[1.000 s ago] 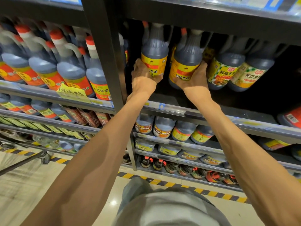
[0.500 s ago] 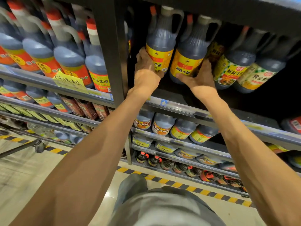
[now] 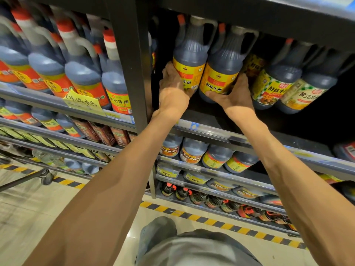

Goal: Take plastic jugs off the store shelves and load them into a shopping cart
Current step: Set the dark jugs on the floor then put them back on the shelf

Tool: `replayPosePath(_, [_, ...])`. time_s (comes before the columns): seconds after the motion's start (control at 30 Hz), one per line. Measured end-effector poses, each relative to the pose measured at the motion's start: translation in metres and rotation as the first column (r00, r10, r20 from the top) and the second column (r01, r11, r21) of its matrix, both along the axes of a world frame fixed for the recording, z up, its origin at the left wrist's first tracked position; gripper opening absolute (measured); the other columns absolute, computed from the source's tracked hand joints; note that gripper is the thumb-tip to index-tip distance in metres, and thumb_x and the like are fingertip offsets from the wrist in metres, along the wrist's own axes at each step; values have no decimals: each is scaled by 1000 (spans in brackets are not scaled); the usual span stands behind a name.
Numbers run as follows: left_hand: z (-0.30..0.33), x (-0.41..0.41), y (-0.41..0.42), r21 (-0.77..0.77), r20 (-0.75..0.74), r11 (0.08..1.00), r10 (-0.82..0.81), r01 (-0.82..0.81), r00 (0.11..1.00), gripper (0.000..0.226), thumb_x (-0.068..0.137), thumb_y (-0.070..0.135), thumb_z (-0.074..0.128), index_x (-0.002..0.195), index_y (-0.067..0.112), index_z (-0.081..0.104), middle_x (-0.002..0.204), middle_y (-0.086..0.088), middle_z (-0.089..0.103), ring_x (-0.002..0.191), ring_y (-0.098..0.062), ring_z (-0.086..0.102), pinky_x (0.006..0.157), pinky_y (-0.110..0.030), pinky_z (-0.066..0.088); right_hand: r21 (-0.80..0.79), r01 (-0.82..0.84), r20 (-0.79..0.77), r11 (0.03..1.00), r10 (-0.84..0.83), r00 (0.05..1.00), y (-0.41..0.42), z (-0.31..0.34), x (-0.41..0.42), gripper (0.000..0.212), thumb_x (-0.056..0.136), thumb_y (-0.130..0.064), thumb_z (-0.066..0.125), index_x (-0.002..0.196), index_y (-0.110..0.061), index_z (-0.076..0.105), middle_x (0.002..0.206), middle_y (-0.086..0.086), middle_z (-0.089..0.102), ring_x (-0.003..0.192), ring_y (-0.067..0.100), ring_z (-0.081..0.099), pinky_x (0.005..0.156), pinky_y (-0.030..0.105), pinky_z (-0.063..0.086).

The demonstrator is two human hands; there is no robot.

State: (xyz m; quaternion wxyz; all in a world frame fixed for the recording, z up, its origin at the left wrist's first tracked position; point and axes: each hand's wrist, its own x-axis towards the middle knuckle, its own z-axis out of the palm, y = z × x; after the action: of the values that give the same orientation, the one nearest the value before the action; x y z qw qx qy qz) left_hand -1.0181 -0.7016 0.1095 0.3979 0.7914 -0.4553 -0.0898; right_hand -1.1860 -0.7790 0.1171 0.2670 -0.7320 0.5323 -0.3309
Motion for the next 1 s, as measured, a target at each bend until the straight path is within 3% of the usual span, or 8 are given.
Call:
replayPosePath(0.2, [9,-4,4,18,4,1000,20,-20,1000,92,81,31,84,150,2,31,148,-17,46,132,-38,51,108,-44,44,39,16,-15,999,-15,1000,13,7,5,96,70,-35,93,145,-10,38,147,10,48,137,25,49,111,40,45])
replayPosePath(0.43, [25,-18,34,77,4,997,1,-1,1000,94,94,29,68,162,8,6,160,-19,34,140,-41,41,110,-49,40,124,-58,-168,991,79,983,44,30,-20,95,79,-39,86,154,-14,32,155,13,43,142,31,43,115,46,41])
replayPosePath(0.5, [27,-28,52,94,70,996,0,-7,998,73,97,30,63,154,3,27,145,-21,47,129,-42,49,100,-51,46,99,-69,-217,993,90,972,60,33,-36,74,85,-41,81,144,-15,45,139,16,54,128,31,54,105,44,46])
replayPosePath(0.57, [26,-40,73,51,133,998,-48,42,990,49,100,31,59,135,1,44,132,-20,51,124,-39,51,97,-50,47,71,-49,-310,996,69,948,82,38,-51,46,90,-44,75,121,-15,58,104,12,61,97,26,59,83,40,46])
replayPosePath(0.6, [25,-48,85,22,162,996,-89,86,983,47,100,32,58,134,2,44,134,-18,50,127,-37,49,100,-48,47,34,-38,-355,999,47,934,93,41,-59,50,92,-45,73,126,-12,58,104,13,60,99,27,58,82,40,46])
replayPosePath(0.7, [20,-72,115,-22,234,968,-239,251,942,63,102,35,57,153,7,34,155,-12,41,146,-31,35,117,-46,38,-106,-19,-377,994,-23,926,132,47,-86,76,91,-39,76,152,-11,41,140,14,52,133,34,44,106,44,44])
replayPosePath(0.8, [16,-102,141,5,268,931,-352,364,897,67,103,40,54,159,12,28,165,-8,30,155,-26,21,125,-45,26,-159,-45,-434,986,-29,901,172,45,-120,78,90,-32,78,153,-6,41,143,16,51,135,35,45,109,46,43])
replayPosePath(1.0, [-3,-186,187,98,262,821,-567,563,781,65,101,47,53,155,15,37,160,-6,40,151,-25,32,121,-48,33,-129,106,-514,986,-158,843,262,35,-210,80,91,-35,76,155,-8,38,144,16,51,132,35,48,103,49,47])
